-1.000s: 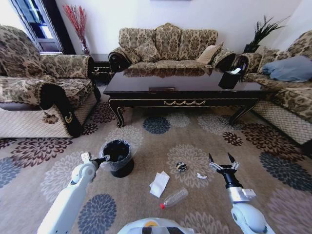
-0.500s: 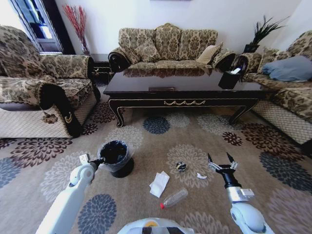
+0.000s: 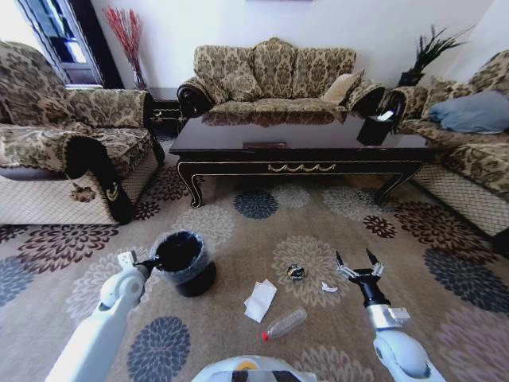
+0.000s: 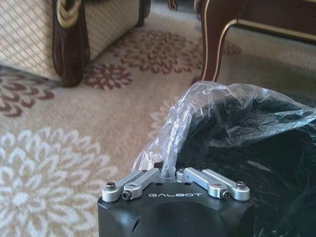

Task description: Move to the front of the table and pick up the trash from the floor, then place it into the trash bin.

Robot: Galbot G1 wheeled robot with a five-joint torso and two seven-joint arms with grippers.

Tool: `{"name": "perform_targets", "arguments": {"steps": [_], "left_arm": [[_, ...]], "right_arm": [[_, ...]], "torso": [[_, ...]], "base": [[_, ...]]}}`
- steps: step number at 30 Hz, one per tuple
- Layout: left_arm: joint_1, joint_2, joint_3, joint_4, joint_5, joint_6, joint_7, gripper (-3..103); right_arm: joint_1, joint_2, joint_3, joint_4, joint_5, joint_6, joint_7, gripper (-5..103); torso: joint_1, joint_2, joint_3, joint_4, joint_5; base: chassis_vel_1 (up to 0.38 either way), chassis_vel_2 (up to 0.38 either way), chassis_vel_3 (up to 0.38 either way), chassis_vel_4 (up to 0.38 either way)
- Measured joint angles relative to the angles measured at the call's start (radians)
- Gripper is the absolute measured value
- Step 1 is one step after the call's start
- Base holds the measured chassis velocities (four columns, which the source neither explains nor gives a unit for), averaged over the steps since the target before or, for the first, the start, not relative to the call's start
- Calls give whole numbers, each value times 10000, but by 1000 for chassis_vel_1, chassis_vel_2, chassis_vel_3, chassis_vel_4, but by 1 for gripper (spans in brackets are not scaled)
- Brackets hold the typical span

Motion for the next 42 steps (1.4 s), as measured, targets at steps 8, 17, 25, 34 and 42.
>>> {"name": "perform_targets", "arguments": {"steps": [8, 17, 25, 34, 42], "left_arm": [[458, 710, -896, -772, -244, -125, 51, 4], [1070, 1077, -1739, -1602, -674, -84, -1, 4], [1684, 1028, -2248, -2164, -782, -33, -55, 4], [2466, 773, -2915, -2752, -787, -6, -105, 4], [2669, 665, -3134, -2837, -784, 1, -105, 4]], "right_arm": [[-351, -251, -671, 244, 701, -1710, 1285, 100], [1409, -3, -2178, -1474, 2736, -3466, 3893, 100], [2801, 710, -2853, -2944, 4449, -4055, 5018, 100], [4713, 1725, -3309, -4668, 5192, -4028, 5672, 100], [5393, 1864, -3422, -5520, 5084, -3984, 5797, 100]], "torso": [[0, 1, 0, -3, -3], [0, 1, 0, 2, -1], [0, 1, 0, -1, -2], [0, 2, 0, 2, -1], [0, 1, 0, -3, -2]], "base": [[0, 0, 0, 0], [0, 0, 0, 0], [0, 0, 0, 0], [0, 0, 0, 0], [0, 0, 0, 0]]}}
